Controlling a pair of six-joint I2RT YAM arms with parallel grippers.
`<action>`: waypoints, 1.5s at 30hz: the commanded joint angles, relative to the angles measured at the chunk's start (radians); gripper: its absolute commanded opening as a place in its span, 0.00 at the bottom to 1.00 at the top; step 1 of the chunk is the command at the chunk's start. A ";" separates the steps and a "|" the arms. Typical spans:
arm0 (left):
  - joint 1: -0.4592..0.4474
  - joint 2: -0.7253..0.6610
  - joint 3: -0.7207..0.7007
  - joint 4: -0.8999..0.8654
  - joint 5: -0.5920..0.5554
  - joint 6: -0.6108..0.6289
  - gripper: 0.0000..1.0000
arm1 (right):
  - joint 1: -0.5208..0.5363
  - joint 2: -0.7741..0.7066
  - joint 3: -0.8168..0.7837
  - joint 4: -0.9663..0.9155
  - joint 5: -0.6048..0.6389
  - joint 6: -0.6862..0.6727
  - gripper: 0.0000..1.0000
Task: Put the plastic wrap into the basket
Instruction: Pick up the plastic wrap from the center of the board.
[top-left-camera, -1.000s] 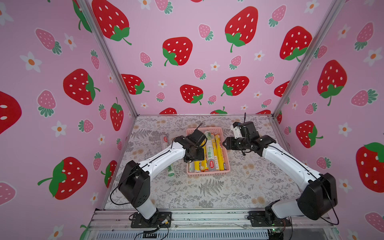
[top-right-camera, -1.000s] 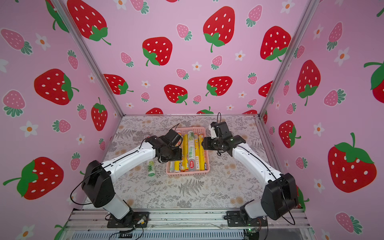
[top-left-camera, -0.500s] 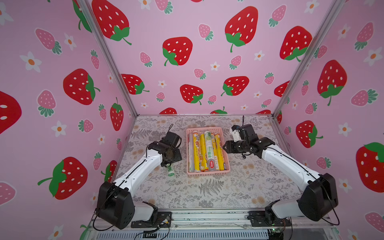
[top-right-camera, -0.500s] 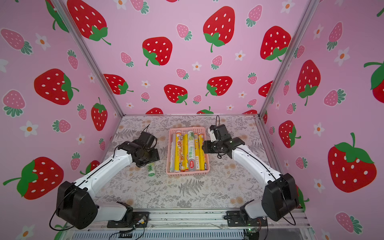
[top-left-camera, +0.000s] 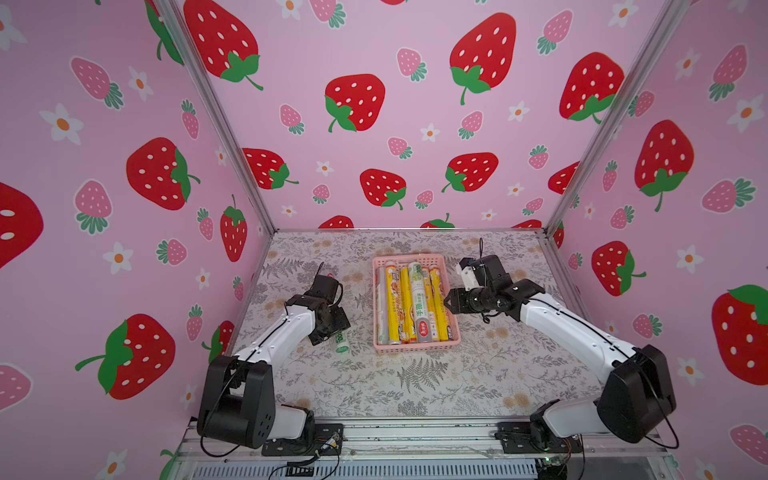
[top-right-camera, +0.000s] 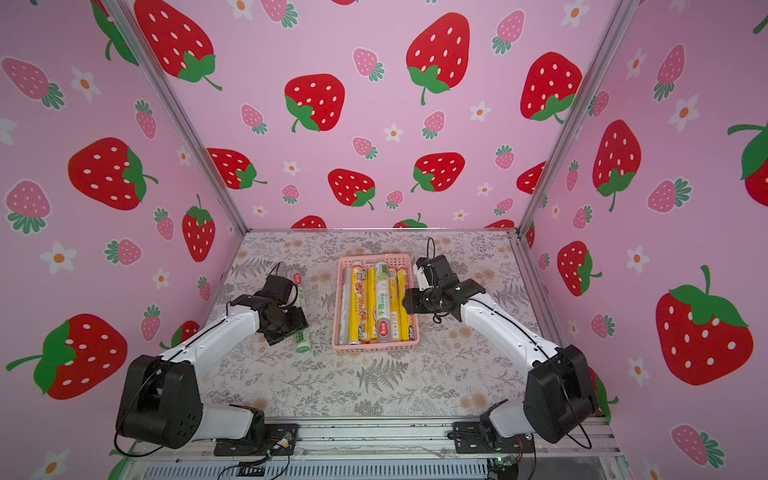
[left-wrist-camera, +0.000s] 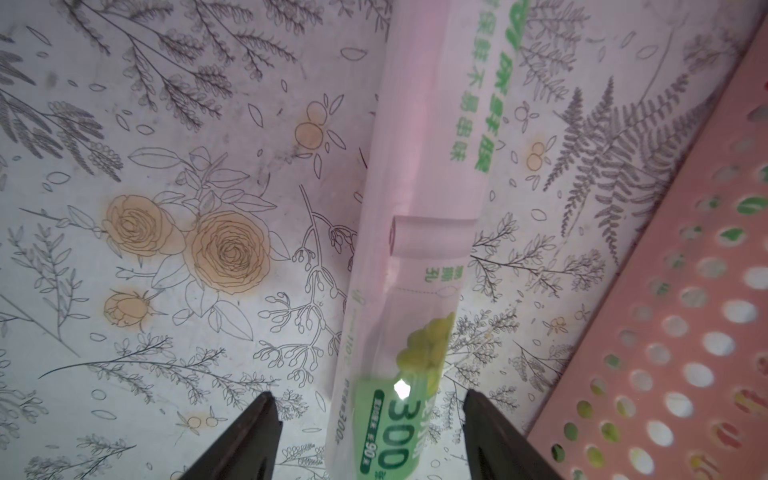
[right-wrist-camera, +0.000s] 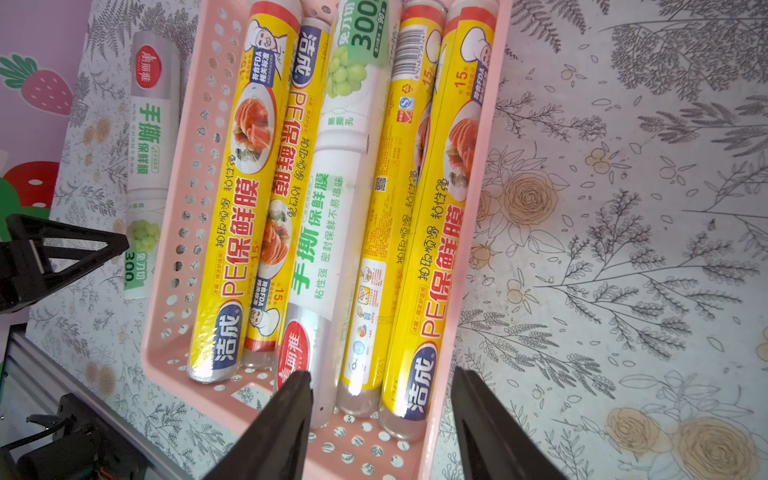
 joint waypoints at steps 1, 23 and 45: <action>0.006 0.038 0.003 0.050 0.020 0.020 0.75 | 0.010 -0.016 -0.010 0.001 0.019 0.013 0.59; 0.008 0.205 -0.011 0.144 0.026 0.044 0.49 | 0.016 -0.001 -0.009 0.000 0.057 0.033 0.58; -0.391 0.013 0.400 -0.048 0.003 -0.003 0.52 | 0.004 -0.108 0.032 -0.024 0.064 0.032 0.59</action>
